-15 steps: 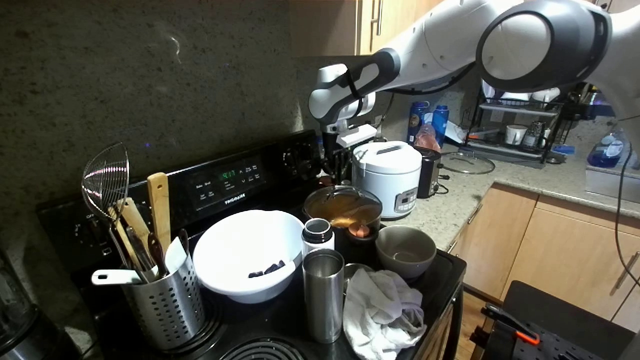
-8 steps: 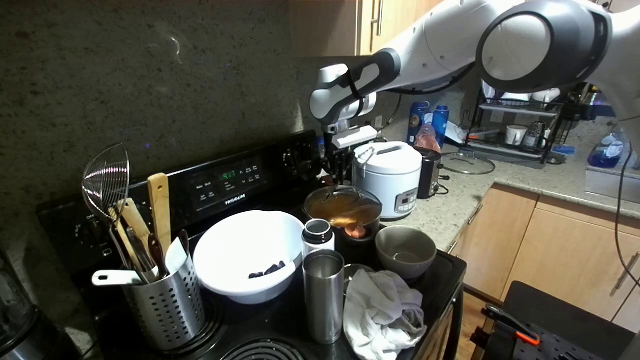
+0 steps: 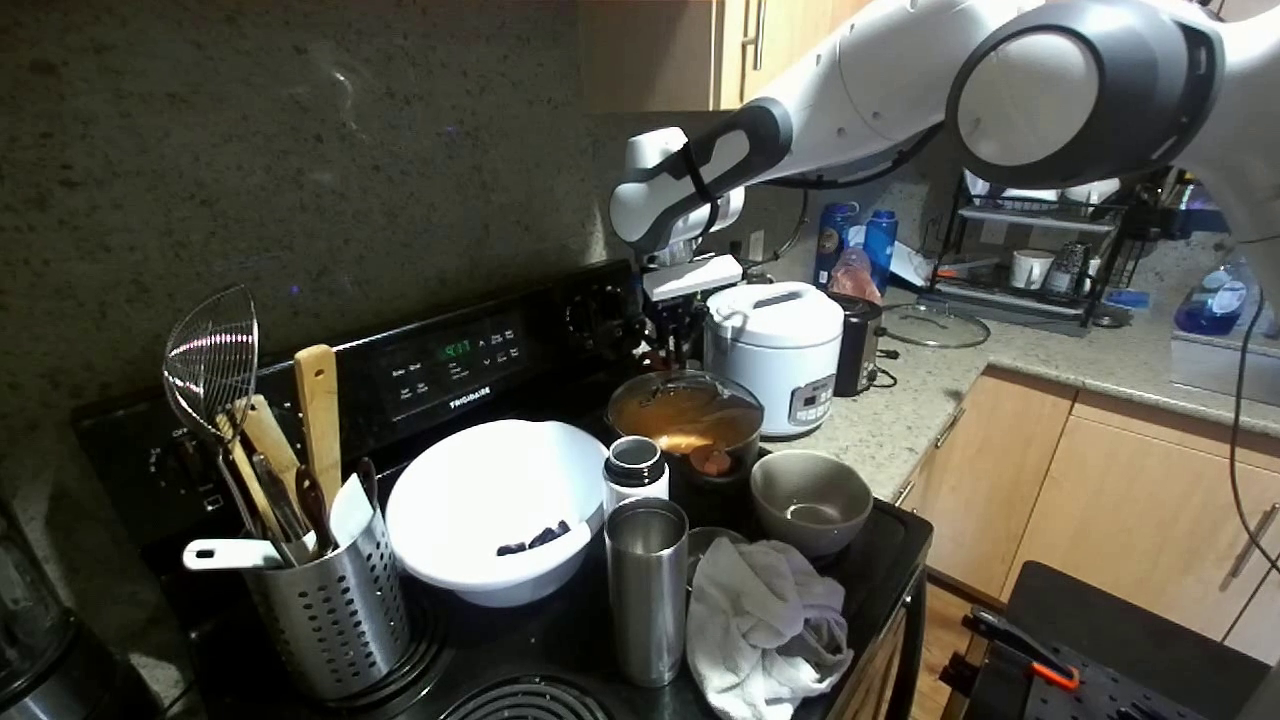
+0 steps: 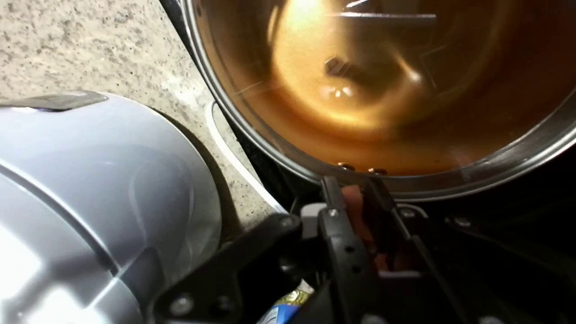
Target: Release the lid holders of the pot
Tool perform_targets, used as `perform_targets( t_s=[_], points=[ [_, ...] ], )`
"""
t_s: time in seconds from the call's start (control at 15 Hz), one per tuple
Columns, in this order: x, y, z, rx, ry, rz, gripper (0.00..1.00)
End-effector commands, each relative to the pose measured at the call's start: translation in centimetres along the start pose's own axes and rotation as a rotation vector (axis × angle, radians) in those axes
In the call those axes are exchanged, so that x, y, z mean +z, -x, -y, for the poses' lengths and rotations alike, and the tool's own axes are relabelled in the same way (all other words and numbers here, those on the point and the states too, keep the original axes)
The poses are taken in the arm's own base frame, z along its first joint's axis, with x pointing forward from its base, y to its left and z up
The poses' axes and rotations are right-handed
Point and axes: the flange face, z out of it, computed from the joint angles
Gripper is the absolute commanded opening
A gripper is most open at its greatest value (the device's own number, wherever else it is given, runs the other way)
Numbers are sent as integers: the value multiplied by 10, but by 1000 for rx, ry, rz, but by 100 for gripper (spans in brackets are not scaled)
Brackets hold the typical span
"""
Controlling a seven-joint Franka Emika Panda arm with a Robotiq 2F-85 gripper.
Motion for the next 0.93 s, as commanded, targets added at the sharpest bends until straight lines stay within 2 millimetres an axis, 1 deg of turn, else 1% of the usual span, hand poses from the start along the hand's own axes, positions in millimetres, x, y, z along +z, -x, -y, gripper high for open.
perform_targets(
  t_s=[0.0, 0.4, 0.87],
  points=[
    [-10, 13, 3, 119, 14, -6, 10],
    [-11, 17, 11, 290, 29, -37, 10],
    [-8, 23, 20, 447, 36, -86, 10]
  ],
)
